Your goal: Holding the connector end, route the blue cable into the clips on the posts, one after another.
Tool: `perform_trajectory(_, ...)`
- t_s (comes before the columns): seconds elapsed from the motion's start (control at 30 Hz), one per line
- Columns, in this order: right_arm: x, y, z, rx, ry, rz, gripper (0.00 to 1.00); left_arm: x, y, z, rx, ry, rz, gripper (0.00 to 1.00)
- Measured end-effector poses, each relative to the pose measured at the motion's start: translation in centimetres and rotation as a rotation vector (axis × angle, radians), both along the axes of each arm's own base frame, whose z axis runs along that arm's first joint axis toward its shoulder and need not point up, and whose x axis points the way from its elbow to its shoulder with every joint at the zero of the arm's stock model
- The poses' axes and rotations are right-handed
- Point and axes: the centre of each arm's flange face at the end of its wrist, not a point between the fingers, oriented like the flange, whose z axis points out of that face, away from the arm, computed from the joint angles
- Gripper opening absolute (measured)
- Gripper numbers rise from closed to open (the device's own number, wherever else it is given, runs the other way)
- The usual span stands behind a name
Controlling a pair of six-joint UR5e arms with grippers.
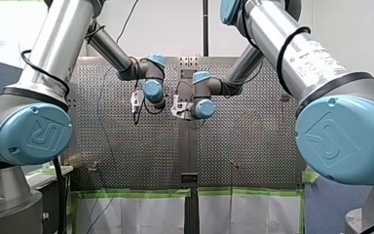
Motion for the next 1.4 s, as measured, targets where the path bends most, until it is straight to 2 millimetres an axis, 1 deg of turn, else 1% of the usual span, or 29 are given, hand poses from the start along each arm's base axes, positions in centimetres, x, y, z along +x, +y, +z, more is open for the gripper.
perform_trajectory(0.13, -0.9, 0.6, -1.8, 0.011, 0.024, -0.013, 0.00, 0.1, -0.8, -2.1, 0.015, 0.020, -0.010, 0.00)
perform_trajectory(0.4, -2.6, 1.1, -4.4, 0.009, 0.047, -0.058, 0.00, -0.2, -3.2, -5.7, 0.007, 0.026, -0.046, 0.00)
perform_trajectory(0.63, -4.4, 1.5, -6.6, 0.005, 0.054, -0.094, 0.00, -1.7, -6.3, -9.7, -0.006, 0.031, -0.066, 0.00)
perform_trajectory(0.83, -6.1, 2.0, -8.7, 0.008, 0.052, -0.115, 0.00, -2.3, -7.6, -13.0, 0.004, 0.036, -0.063, 0.00)
perform_trajectory(0.97, -7.0, 2.5, -9.9, 0.012, 0.048, -0.122, 0.00, -2.7, -8.1, -14.1, 0.012, 0.039, -0.069, 0.00)
perform_trajectory(1.13, -8.3, 3.2, -11.3, 0.012, 0.051, -0.133, 0.00, -3.5, -9.1, -14.9, 0.010, 0.028, -0.079, 0.00)
perform_trajectory(1.4, -10.8, 4.4, -13.6, 0.028, 0.053, -0.164, 0.00, -4.6, -10.9, -15.1, -0.011, -0.021, -0.091, 0.00)
